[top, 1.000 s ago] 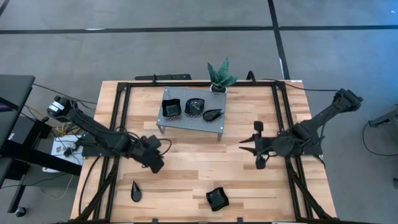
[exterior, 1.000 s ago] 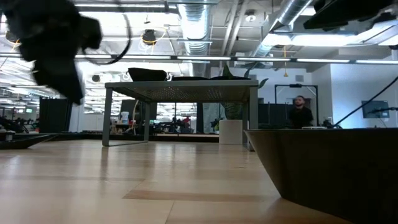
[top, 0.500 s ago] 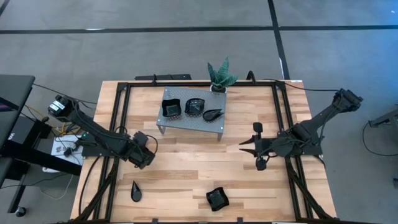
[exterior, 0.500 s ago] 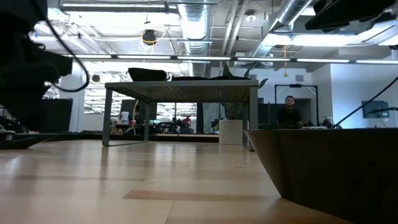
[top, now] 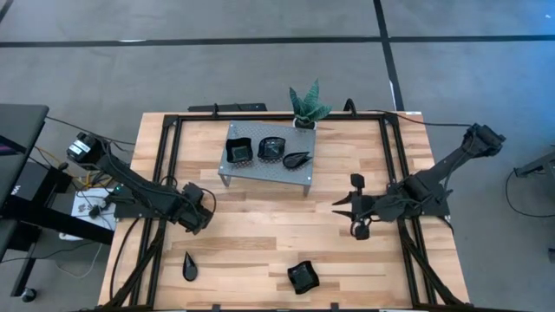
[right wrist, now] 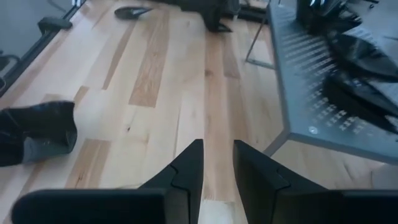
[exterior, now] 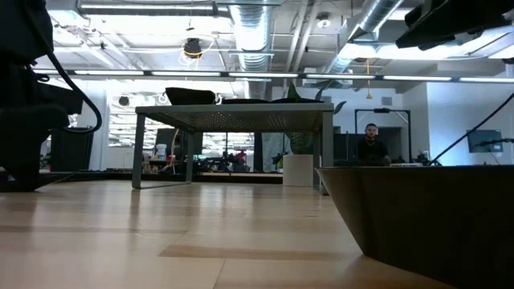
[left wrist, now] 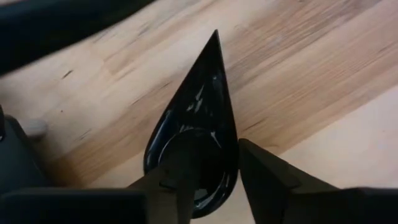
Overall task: Pick & Place Mini shaped plates
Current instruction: Stack the black drop shaped plate on top of the black drop shaped plates on the shelf
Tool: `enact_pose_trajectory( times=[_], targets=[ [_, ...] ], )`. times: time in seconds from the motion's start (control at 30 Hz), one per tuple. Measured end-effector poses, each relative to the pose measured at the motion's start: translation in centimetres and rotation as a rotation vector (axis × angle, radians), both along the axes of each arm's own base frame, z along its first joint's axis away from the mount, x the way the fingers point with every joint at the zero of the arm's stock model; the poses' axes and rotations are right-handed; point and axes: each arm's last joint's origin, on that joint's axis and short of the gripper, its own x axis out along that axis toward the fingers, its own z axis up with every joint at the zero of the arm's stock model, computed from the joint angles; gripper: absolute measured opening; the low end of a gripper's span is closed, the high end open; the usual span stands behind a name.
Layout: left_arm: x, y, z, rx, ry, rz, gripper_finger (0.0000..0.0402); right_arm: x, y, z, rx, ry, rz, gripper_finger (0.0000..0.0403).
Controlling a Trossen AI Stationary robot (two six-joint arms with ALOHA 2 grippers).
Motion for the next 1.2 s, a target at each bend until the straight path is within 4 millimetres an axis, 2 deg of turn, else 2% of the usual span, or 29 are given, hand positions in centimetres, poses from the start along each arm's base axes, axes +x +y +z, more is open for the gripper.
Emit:
enact_pose_trajectory(
  times=[0.27, 0.4, 0.6, 0.77, 0.87, 0.93, 1.07, 1.2],
  targets=[
    [0.5, -0.3, 0.0, -0.031, -0.055, -0.006, 0.0012, 0.7, 0.5, -1.1, -0.029, 0.054, 0.008, 0.0081],
    [1.6, -1.0, 0.8, -0.075, -0.128, -0.032, 0.0005, 0.8, 0.6, -1.1, -0.027, 0.052, 0.008, 0.0081],
    [4.5, -3.3, 5.3, -0.138, -0.32, -0.116, 0.0004, 0.8, 0.6, -0.8, -0.011, 0.028, 0.009, 0.0081],
    [8.1, -6.8, 9.8, -0.229, -0.68, -0.354, 0.0003, 0.8, 0.6, -0.8, -0.011, 0.027, 0.009, 0.0081],
    [10.4, -8.5, 11.9, -0.177, -0.875, -0.53, 0.0003, 0.9, 0.6, -0.8, -0.007, 0.021, 0.009, 0.0081],
    [11.9, -9.0, 12.8, -0.089, -0.922, -0.625, 0.0003, 0.9, 0.7, -0.6, -0.006, 0.01, 0.012, 0.0081],
    [15.5, -8.0, 13.9, 0.113, -0.889, -0.724, 0.0003, 1.1, 0.8, 0.4, -0.004, -0.014, 0.02, 0.0081],
    [19.5, -4.0, 15.4, 0.304, -0.858, -0.699, 0.0003, 1.3, 0.9, 1.0, 0.005, -0.032, 0.021, 0.0081]
  ],
)
